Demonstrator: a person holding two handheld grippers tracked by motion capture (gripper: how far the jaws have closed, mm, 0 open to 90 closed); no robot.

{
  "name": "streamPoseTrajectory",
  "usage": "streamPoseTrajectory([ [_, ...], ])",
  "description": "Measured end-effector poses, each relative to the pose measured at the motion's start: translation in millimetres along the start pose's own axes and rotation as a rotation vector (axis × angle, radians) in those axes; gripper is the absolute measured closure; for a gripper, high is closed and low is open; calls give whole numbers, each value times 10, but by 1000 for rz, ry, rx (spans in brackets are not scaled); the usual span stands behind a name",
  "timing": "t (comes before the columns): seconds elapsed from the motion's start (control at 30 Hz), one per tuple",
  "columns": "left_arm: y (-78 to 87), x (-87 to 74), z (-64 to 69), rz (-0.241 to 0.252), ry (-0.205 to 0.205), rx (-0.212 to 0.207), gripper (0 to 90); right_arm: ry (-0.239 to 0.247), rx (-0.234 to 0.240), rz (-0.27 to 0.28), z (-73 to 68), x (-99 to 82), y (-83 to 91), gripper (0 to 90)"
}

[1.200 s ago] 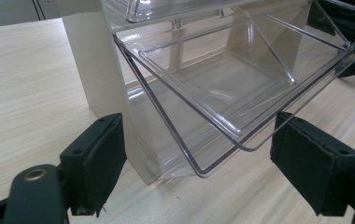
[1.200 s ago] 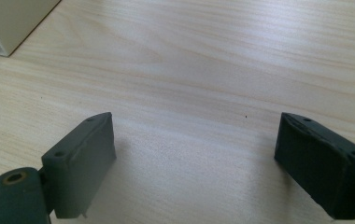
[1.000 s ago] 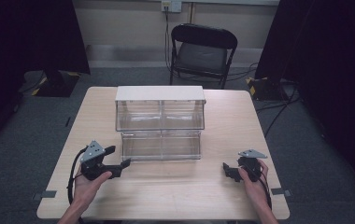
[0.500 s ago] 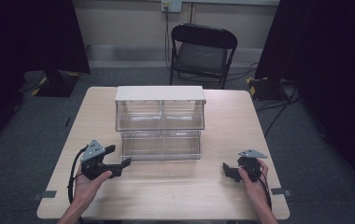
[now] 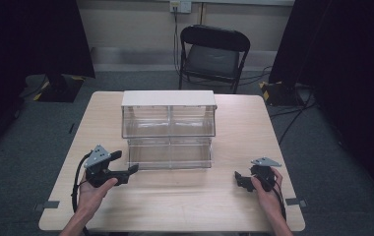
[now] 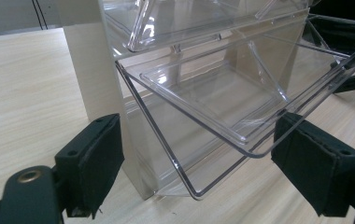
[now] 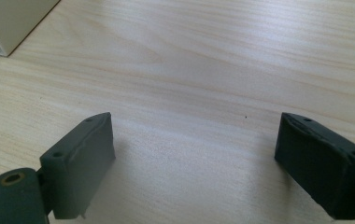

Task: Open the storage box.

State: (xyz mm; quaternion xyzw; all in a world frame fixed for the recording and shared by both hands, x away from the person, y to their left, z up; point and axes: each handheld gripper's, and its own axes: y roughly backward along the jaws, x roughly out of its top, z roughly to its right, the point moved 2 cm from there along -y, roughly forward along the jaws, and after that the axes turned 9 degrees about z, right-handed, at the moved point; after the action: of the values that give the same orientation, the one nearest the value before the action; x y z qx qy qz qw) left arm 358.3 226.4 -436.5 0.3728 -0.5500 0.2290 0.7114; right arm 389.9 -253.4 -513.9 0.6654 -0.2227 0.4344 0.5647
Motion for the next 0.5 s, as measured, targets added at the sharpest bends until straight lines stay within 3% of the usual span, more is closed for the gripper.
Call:
streamPoseTrajectory([
  [0.1, -14, 3, 10, -10, 1, -8, 164, 0, 0, 0, 0, 0, 0, 113],
  [0.4, -9, 90, 15, -23, -52, -2, 158, 0, 0, 0, 0, 0, 0, 113],
  [0.5, -16, 107, 15, -6, -36, -1, 156, 0, 0, 0, 0, 0, 0, 113],
])
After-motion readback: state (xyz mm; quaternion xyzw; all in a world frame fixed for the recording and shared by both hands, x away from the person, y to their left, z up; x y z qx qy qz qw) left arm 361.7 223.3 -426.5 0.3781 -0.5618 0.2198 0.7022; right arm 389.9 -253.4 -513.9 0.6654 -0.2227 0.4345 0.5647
